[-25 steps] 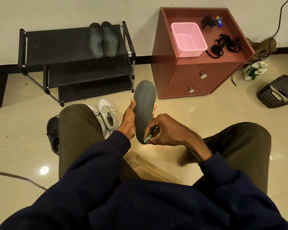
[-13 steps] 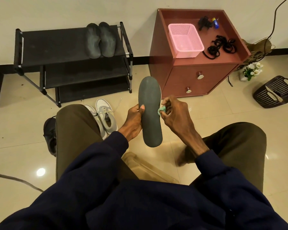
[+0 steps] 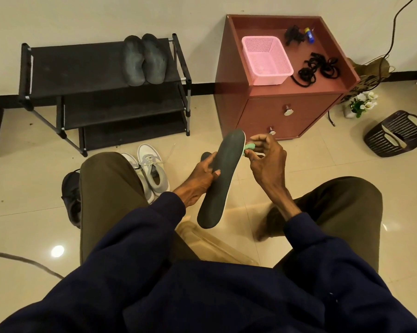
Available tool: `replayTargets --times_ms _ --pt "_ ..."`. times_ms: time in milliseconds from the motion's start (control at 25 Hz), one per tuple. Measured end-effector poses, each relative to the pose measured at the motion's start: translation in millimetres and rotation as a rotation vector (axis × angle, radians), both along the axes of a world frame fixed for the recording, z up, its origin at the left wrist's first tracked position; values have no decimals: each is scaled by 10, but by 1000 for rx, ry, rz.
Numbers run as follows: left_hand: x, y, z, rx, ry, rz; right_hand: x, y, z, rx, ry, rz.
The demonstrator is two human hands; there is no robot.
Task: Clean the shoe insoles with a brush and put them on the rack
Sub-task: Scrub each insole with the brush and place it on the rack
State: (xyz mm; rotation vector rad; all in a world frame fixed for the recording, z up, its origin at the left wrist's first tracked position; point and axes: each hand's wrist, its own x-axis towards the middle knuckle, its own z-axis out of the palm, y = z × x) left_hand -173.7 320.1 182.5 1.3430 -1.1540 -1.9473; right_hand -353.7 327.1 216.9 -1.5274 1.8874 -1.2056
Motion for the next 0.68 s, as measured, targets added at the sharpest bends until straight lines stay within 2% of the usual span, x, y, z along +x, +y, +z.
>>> replayTargets --times_ms 160,280,440,560,680 --pt "-46 71 22 297 175 -10 99 23 -28 -7 30 71" --pt "-51 43 56 380 338 46 166 30 -25 -45 99 139" --pt "-39 49 62 448 464 64 135 6 14 -56 201 195" --pt "-18 65 77 430 496 19 -10 -81 41 1 264 146" --pt "-20 88 97 399 501 -15 -117 -124 104 43 174 44"
